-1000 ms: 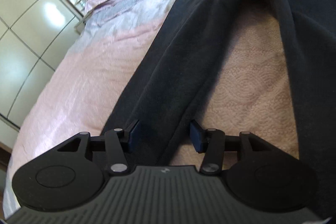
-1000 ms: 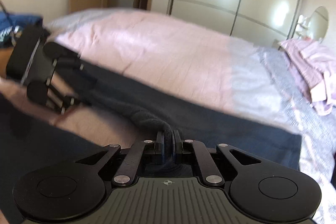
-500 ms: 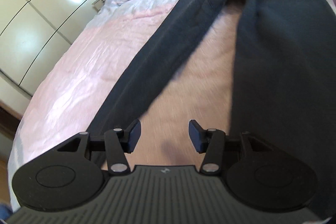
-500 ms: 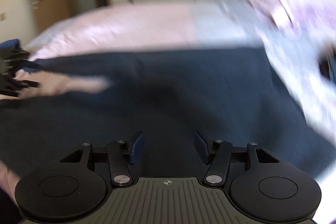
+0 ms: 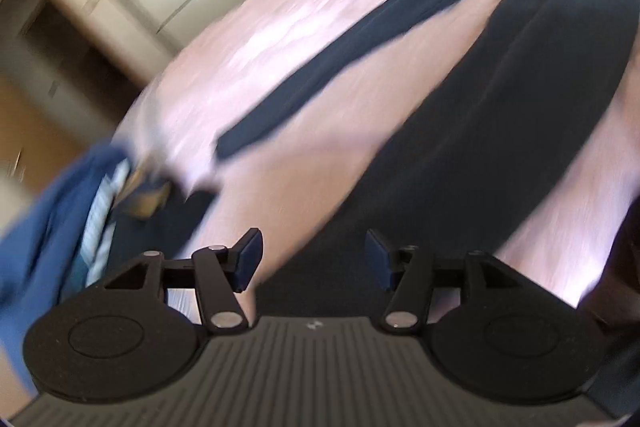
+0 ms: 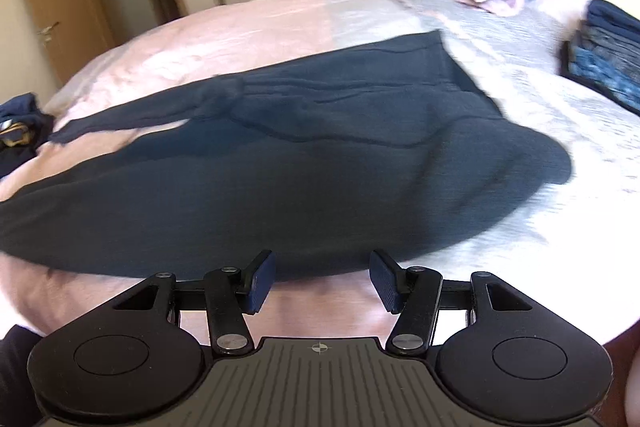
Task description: Fold clothes
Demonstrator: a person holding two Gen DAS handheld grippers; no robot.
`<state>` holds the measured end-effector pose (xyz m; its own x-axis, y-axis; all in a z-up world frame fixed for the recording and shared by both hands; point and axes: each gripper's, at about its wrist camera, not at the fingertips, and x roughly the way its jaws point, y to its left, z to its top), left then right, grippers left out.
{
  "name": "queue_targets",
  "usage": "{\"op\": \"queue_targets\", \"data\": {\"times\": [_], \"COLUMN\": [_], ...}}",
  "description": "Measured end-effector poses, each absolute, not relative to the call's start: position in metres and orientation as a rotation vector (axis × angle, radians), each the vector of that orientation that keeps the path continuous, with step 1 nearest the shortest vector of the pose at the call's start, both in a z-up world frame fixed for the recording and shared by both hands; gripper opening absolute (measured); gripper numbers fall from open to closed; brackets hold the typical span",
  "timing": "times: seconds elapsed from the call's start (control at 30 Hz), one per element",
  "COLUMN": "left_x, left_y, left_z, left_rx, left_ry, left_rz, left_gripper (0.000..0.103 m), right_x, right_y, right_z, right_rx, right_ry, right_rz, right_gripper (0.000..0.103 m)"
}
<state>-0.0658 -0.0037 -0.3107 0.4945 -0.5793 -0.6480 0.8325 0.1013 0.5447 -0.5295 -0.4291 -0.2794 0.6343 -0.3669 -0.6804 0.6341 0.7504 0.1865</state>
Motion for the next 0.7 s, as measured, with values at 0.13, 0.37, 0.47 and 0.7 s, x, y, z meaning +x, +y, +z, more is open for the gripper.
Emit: {"op": "queue_targets", "data": {"times": [0.13, 0.37, 0.47, 0.7], "left_x": [-0.040, -0.074, -0.099, -0.128], "left_y": [0.033, 0.044, 0.037, 0.021], "left_z": [-0.324, -0.321, -0.332, -0.359], "left_rx": [0.972, 0.990, 1.071, 1.172], "left_ry": [0.416, 0.259, 0.161, 0.093], "left_rz": [-0.990, -1.112, -1.170, -1.144], "left_gripper": [0.053, 0.055, 0.059, 0.059], "right_x": [-0.507, -0.457, -0.450, -0.468], "right_y": [-0.413, -0.384, -0.372, -0.362], "right_z": [-0.284, -0.271, -0.264, -0.272], "right_rx": [0.420, 0.335, 0.275, 0.011], "right_ry": [0.670, 0.685, 0.686, 0.891], "right_rz": [-0.520, -0.409, -0.395, -0.526], "right_gripper": [0.056, 0.056, 0.056, 0.056]}}
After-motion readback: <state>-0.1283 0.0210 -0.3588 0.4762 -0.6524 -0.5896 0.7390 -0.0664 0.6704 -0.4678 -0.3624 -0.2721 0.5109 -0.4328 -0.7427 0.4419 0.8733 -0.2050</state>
